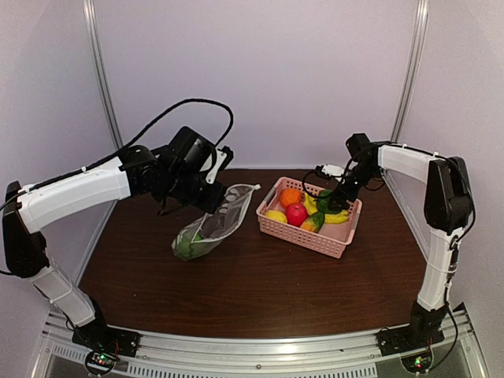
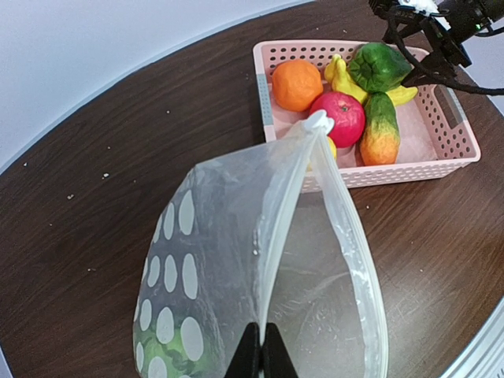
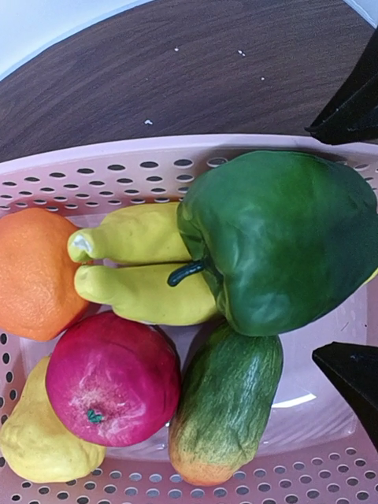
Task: Place the food in the zip-top bag and seal the zipper
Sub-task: Pick up the fake vegetable from the bin.
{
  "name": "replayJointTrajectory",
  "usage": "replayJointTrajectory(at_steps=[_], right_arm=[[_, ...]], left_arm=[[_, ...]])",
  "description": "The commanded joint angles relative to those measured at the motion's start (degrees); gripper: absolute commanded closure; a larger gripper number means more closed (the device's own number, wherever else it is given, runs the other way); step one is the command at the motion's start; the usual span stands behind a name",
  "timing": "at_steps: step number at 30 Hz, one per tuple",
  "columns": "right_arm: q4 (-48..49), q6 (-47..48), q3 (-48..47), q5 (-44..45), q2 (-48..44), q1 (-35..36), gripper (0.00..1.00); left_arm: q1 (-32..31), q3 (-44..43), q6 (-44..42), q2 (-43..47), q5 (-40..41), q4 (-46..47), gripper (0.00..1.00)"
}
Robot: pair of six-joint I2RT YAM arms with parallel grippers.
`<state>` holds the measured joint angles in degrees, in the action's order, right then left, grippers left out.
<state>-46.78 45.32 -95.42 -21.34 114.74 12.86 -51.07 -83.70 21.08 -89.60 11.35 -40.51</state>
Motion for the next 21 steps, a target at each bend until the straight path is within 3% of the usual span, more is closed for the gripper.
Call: replayJointTrajectory(at_steps=[1,6,12,18,21], right_arm=[[-0.70,1.26,-0.69,0.24,1.27,0.40,0.17],[-1.91,2.59,-0.09,-1.66,0.37,0.58,0.25],[-1.82,2.36,-0.47,-3.08,0.93,0.83,0.29],[-0.06,-0.81,-0.46,-3.50,2.92,1.17,0.22],[0.53,-2.15,-0.30,-3.41,3.91,1.23,0.25]], left_arm=[[0.18,-1.09,0.75,0.00,0.01,2.29,1.00],[0.18,-0.94,0.87,0.02,-0.36,2.37,1.00],[0.18,-0.72,1.16,0.11,-0.32,2.37,1.00],[0.18,-0.86,1.66,0.27,-0.71,2.36,1.00],[0.18,-0.84,1.77,0.01,-0.72,2.40,1.00]])
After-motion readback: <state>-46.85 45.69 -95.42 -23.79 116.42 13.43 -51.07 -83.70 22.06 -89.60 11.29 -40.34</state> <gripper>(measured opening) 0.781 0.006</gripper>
